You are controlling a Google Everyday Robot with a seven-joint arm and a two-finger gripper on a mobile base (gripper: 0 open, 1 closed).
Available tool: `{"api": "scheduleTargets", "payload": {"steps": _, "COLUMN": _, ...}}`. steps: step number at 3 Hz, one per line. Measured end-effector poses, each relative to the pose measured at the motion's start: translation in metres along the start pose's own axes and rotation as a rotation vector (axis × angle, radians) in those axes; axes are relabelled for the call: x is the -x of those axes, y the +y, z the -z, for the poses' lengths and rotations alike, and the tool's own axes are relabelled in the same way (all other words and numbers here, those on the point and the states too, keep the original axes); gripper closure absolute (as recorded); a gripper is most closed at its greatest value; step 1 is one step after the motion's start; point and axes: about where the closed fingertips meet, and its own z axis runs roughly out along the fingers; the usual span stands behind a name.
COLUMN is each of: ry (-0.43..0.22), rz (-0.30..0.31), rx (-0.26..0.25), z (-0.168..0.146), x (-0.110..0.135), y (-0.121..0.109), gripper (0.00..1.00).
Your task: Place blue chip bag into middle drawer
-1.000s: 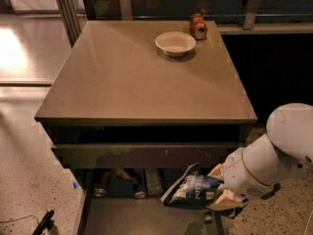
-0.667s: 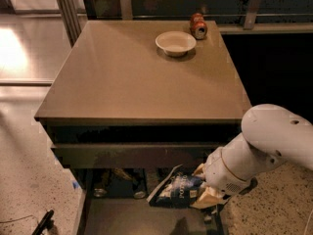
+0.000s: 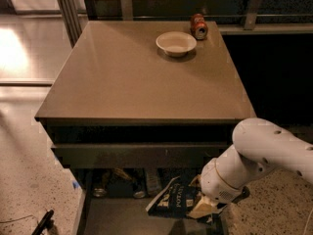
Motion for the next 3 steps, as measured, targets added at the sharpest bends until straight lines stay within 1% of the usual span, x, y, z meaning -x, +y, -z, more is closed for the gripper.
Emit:
{"api": "scheduleTargets", "payload": {"steps": 1, "ry": 0.023, "rz": -0.078, "rx": 0.131, "z": -0.082, "x": -0.025, "y": -0.001, "gripper": 1.0}}
{"api": "scheduleTargets", "payload": {"steps": 2, "ry": 0.057, "rz": -0.118, "rx": 0.204, "z": -0.129, "x": -0.039, "y": 0.002, "gripper": 1.0}}
{"api": "scheduleTargets", "payload": {"steps": 3, "ry": 0.035, "rz": -0.132, "rx": 0.228, "z": -0.149, "x": -0.039, "y": -0.003, "gripper": 1.0}}
